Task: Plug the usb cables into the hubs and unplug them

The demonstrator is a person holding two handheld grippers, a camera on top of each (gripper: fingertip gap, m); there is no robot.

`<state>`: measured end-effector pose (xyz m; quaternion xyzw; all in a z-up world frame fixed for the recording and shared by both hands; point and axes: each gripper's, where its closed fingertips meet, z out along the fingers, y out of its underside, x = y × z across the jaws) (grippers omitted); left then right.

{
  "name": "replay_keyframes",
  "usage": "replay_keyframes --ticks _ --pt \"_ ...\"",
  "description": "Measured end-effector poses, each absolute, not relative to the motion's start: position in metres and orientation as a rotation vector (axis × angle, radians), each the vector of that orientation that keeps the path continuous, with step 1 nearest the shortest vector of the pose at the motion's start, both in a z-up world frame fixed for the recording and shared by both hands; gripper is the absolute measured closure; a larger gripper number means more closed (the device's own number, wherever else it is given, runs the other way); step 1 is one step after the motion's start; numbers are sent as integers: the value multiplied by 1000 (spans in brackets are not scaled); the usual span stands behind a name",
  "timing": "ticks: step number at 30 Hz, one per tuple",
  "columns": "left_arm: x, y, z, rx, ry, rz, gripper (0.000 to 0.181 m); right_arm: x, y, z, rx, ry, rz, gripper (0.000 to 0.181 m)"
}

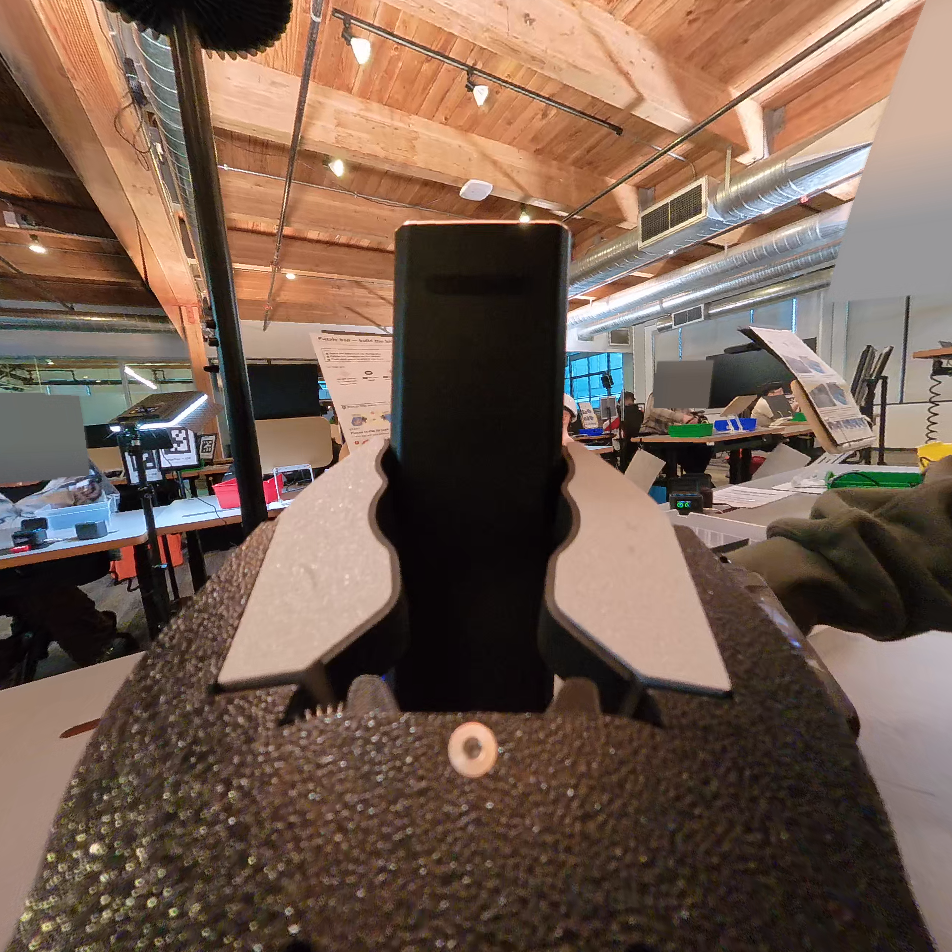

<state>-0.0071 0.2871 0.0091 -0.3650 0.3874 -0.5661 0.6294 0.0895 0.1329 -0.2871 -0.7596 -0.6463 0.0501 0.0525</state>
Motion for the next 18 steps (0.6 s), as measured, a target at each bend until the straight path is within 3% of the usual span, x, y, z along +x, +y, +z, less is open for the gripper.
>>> replay_keyframes --ticks 1,3,8,14,18 --pt "-7 288 8 -840 886 -1297 122 90 133 -286 -2296 -1968 161 96" --pt "-7 290 7 -847 880 -1300 121 92 131 -283 -2263 -2003 165 133" --pt "-9 292 8 -851 865 -1316 122 90 121 -283 -2239 -2048 169 171" --pt "-10 290 9 -844 869 -1308 122 97 115 -280 -2290 -2032 58 176" --pt "-17 294 13 -840 839 -1303 122 114 116 -244 -2316 -1840 47 176"
